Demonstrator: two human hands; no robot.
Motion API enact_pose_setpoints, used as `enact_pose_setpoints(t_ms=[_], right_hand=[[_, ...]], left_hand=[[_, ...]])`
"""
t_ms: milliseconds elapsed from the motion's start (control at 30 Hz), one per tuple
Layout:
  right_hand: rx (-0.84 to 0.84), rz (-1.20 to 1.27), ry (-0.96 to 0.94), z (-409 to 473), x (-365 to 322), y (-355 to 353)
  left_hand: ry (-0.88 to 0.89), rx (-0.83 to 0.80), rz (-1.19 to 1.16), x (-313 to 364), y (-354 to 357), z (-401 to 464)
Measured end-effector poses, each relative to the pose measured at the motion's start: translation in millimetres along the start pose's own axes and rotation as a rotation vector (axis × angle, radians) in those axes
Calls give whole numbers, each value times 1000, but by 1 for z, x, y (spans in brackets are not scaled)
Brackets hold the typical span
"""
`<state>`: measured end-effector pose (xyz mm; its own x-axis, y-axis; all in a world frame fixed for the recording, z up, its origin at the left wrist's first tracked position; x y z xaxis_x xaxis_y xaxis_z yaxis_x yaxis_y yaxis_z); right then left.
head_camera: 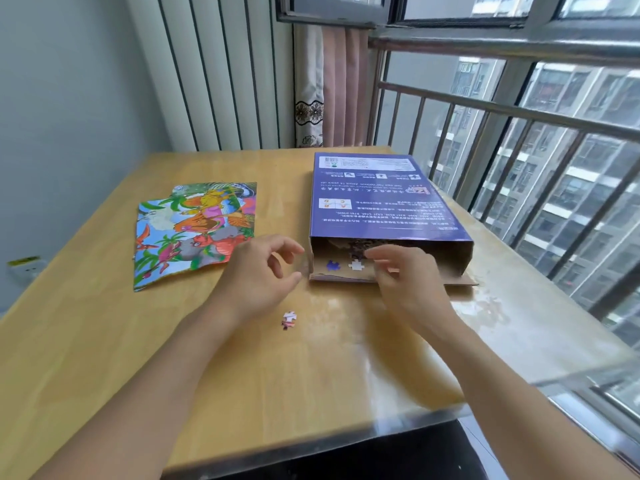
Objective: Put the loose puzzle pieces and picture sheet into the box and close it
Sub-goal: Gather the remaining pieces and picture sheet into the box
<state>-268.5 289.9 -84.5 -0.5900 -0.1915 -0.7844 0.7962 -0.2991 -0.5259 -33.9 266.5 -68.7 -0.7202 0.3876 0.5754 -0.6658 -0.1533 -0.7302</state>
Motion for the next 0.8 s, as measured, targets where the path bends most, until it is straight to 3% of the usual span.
enact_pose_setpoints(t_ms=[67,167,233,333,400,467,533,600,800], right_hand=[[-265,-213,-256,-3,-13,9],[-588,-376,-294,2,-19,21],[-636,-411,-210,13,-17,21],[-596,-445,-65,30,-8,12],[-475,-428,-123,30,-6,8],[-408,-305,-308,16,-18,15],[-536,-227,-426,0,-34,30],[-692,-210,-390,-7,-46,45],[-799,-220,-344,2,-61,58]], left_hand=[[-3,43,-7,-6,1,-1],[8,93,73,-13,3,-6],[-6,59,170,-23,-4,-9],[-121,-122,221,-42,-22,-13],[-159,-227,233,-51,-31,-17],[-164,-261,224,-53,-35,-16],[-184,-291,233,-52,-36,-11],[-215,-349,247,-51,-38,-5],[-202,-415,292,-44,-40,0]])
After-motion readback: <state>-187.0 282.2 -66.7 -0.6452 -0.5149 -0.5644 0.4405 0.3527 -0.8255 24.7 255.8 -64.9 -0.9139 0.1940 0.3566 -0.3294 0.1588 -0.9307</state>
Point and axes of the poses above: each hand's wrist, its own z-axis towards the middle knuckle, its own y-axis out of the palm, x = y × z, the point moved 1 cm from there along z, towards the middle knuckle, and after that the axes turned 9 degrees about z, right-handed, at the moved point
